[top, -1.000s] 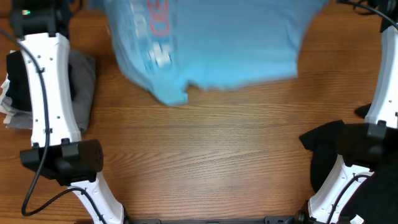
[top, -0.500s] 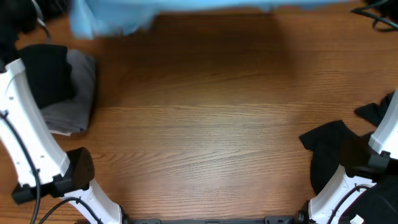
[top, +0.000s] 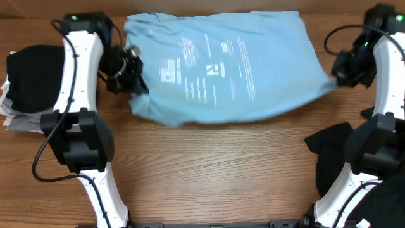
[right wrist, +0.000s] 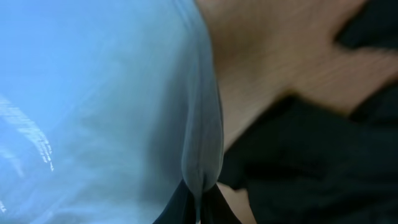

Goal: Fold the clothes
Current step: 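Lay the shirt flat on the table by lowering both grippers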

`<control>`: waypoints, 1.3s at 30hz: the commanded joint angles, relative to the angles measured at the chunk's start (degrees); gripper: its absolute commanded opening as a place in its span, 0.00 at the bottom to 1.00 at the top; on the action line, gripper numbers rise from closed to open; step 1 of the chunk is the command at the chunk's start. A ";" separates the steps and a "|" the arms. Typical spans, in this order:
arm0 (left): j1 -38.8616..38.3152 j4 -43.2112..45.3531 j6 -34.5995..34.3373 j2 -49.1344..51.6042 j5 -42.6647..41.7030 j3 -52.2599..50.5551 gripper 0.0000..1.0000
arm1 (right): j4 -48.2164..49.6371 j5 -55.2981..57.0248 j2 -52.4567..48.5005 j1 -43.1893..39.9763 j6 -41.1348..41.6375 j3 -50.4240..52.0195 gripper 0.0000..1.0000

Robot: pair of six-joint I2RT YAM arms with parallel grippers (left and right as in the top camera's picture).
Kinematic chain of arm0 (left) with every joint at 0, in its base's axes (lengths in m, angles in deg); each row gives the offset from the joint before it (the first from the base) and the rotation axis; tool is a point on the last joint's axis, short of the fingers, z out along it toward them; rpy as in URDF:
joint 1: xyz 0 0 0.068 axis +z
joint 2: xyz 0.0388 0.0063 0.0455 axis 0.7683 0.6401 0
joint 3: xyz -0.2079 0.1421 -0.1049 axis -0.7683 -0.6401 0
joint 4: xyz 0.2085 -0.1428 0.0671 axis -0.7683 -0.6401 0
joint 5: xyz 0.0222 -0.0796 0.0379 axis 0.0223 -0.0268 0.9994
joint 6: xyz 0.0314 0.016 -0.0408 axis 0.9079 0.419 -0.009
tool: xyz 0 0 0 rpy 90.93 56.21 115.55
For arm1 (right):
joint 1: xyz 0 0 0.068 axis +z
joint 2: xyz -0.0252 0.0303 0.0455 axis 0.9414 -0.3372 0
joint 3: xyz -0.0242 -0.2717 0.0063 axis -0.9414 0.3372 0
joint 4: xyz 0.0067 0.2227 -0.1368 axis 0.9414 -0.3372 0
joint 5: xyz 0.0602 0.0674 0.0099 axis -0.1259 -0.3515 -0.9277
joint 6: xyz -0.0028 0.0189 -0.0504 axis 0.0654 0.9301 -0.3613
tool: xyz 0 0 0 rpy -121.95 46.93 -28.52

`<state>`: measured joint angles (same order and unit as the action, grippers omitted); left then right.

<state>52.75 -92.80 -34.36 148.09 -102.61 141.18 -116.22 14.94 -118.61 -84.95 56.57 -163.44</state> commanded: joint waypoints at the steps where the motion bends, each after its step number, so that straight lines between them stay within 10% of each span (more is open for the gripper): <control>1: -1.53 -0.39 2.47 -2.40 2.84 -8.72 0.04 | -0.55 1.79 0.37 -1.70 -0.83 7.87 0.04; 19: 8.57 15.13 -9.90 -30.91 13.62 -45.72 0.04 | -2.51 4.31 1.25 -6.10 -0.15 19.65 0.04; 39: 9.29 13.40 -8.46 -42.73 13.22 -51.93 0.04 | -5.18 4.09 8.37 -6.10 1.27 19.69 0.04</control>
<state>61.19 -79.60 -43.08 107.13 -90.13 89.16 -121.82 17.82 -112.47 -90.83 56.39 -143.84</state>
